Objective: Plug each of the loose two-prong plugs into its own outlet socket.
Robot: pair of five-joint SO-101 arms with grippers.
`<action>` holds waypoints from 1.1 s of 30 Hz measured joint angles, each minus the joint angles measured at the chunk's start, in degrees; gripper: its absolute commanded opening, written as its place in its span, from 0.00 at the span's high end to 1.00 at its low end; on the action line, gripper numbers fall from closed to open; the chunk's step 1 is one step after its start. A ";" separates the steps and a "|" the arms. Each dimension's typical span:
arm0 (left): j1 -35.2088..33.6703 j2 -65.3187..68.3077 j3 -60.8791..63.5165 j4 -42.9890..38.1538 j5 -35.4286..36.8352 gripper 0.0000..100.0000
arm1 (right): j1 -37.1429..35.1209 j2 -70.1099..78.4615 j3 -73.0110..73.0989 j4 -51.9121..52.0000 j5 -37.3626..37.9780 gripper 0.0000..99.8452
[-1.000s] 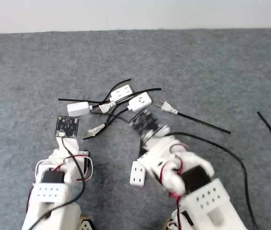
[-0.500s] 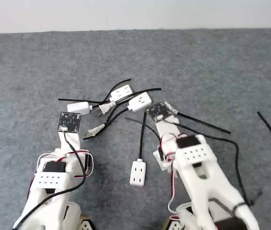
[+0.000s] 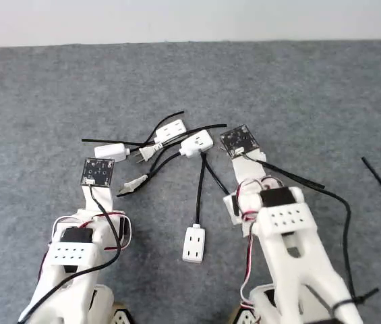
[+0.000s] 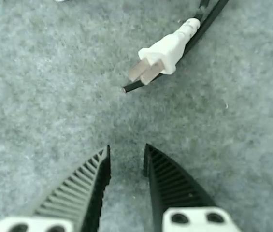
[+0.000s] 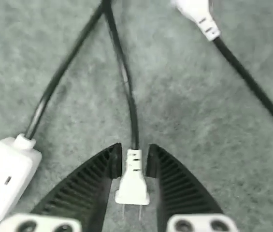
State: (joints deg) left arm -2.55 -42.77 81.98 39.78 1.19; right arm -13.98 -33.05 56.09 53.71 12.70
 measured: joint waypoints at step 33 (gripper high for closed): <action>0.00 0.00 0.00 0.00 0.00 0.89 | 2.81 20.48 -6.33 -0.70 11.52 0.92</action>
State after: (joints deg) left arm -2.55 -42.77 81.98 39.78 1.19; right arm -11.16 -12.57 49.76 53.01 24.22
